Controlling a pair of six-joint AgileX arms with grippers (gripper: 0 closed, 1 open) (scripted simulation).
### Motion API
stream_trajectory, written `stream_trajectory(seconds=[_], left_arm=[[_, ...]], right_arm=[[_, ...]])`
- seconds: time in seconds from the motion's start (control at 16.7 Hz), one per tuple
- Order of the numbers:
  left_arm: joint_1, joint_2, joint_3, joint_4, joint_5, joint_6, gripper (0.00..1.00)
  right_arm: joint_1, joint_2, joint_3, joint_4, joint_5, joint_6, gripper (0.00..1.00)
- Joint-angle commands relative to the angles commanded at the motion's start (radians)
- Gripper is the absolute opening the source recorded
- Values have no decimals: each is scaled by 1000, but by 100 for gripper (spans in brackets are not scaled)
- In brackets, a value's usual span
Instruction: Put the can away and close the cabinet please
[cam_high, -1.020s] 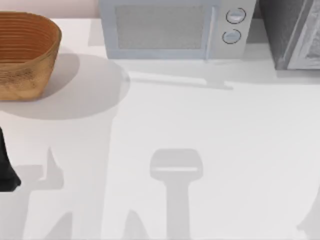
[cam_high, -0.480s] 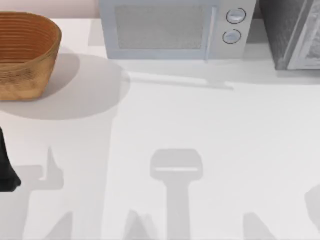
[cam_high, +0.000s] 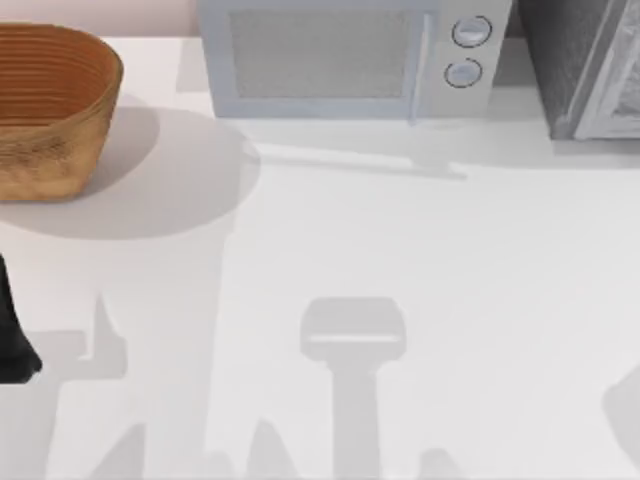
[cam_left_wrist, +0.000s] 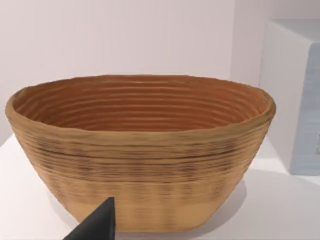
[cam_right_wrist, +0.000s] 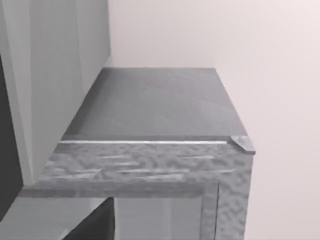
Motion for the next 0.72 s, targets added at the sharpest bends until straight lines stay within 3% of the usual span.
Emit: stream_trajectory(seconds=[0.3, 0.48, 0.72], left_arm=[[0, 0, 0, 0, 0, 0, 100], [0, 0, 0, 0, 0, 0, 100], [0, 0, 0, 0, 0, 0, 100]], right_arm=[[149, 6, 18, -8, 150, -3, 100], [350, 11, 32, -19, 355, -6, 100], [707, 8, 36, -34, 713, -7, 100]])
